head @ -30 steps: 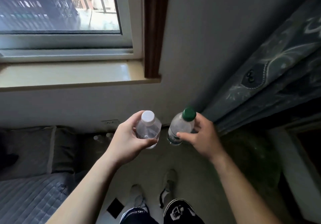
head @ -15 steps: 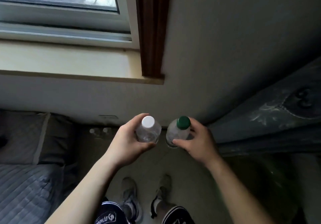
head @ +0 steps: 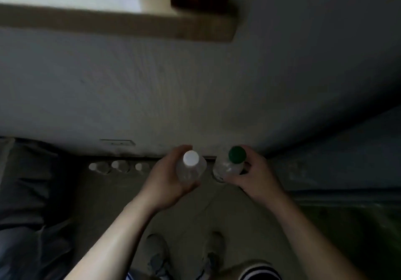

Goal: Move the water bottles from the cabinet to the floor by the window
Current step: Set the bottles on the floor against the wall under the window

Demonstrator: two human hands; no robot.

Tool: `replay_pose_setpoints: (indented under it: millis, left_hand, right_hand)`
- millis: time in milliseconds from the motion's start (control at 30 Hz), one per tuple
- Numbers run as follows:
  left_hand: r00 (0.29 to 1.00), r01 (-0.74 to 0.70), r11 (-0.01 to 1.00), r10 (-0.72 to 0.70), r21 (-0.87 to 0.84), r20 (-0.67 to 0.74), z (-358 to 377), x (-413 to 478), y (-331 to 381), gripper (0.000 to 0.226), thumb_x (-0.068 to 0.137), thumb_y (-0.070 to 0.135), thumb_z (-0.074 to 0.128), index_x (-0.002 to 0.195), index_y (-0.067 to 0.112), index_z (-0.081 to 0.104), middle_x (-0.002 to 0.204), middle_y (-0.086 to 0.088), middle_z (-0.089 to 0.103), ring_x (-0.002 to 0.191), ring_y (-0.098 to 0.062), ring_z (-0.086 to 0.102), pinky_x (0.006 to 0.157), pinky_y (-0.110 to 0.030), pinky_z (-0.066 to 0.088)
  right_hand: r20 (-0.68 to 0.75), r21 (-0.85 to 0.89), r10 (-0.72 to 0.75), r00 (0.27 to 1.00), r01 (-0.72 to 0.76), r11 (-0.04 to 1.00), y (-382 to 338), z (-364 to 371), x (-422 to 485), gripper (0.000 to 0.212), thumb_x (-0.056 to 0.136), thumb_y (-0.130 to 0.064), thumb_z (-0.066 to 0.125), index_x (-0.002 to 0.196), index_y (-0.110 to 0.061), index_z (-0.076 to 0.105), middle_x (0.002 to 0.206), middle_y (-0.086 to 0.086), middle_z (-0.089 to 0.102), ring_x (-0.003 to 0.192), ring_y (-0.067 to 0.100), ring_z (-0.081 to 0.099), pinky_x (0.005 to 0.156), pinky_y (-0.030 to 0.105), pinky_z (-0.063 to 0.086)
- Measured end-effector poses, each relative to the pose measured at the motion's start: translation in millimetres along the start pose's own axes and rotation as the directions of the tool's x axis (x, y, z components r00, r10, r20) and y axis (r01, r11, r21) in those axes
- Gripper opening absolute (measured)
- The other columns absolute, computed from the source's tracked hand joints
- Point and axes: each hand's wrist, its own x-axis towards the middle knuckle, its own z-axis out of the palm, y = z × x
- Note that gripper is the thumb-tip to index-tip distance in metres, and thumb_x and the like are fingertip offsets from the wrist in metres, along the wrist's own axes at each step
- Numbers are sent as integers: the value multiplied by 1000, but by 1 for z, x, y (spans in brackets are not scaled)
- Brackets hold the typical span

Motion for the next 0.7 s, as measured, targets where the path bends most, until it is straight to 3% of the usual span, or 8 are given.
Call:
replay_pose_setpoints:
  millis: [167,300,400,500,567,700]
  left_hand:
    - [997,-73,993,73,88,12,55,42,-93,84,64,31,85,138,31,44,136,17,52,124,-1,49,100,-21,41]
    - [999,-47,995,45,84,17,93,68,-155,86,65,33,85,139,34,41,133,17,54,120,-3,51,96,-22,42]
    - [999,-41,995,39,89,24,118,87,-196,83,66,31,85,137,35,42,128,17,56,113,0,52,89,-15,41]
    - [1000,-25,997,24,72,13,137,104,-229,80,67,31,85,133,42,41,120,23,55,108,0,53,85,-16,41]
    - [1000,-24,997,25,69,-8,148,115,-249,80,67,30,86,133,40,42,119,23,53,109,-1,52,88,-21,44]
    - [998,-34,997,37,64,-55,165,132,-285,78,68,25,85,129,45,40,110,31,48,107,1,49,88,-21,43]
  right_hand:
    - [-25,18,44,999,-43,999,85,38,45,60,51,-24,88,105,-30,65,104,-11,73,97,6,69,88,36,57]
    - [-20,-19,46,999,-46,999,148,63,77,56,55,-9,90,94,-37,60,95,-19,70,85,-9,65,78,20,54]
    - [-18,-72,43,999,-44,996,195,80,99,56,51,-29,89,97,-40,59,100,-17,68,93,-2,65,82,27,55]
    - [-4,-99,38,999,-38,994,235,93,120,55,60,-20,90,94,-44,54,100,-21,64,95,2,63,80,21,52]
    - [19,-112,33,999,-31,993,255,102,132,57,64,-17,89,99,-41,52,98,-24,60,91,-5,59,74,11,46]
    - [59,-106,19,998,-13,994,295,124,156,60,64,-16,89,111,-31,53,105,-17,60,97,2,59,75,12,45]
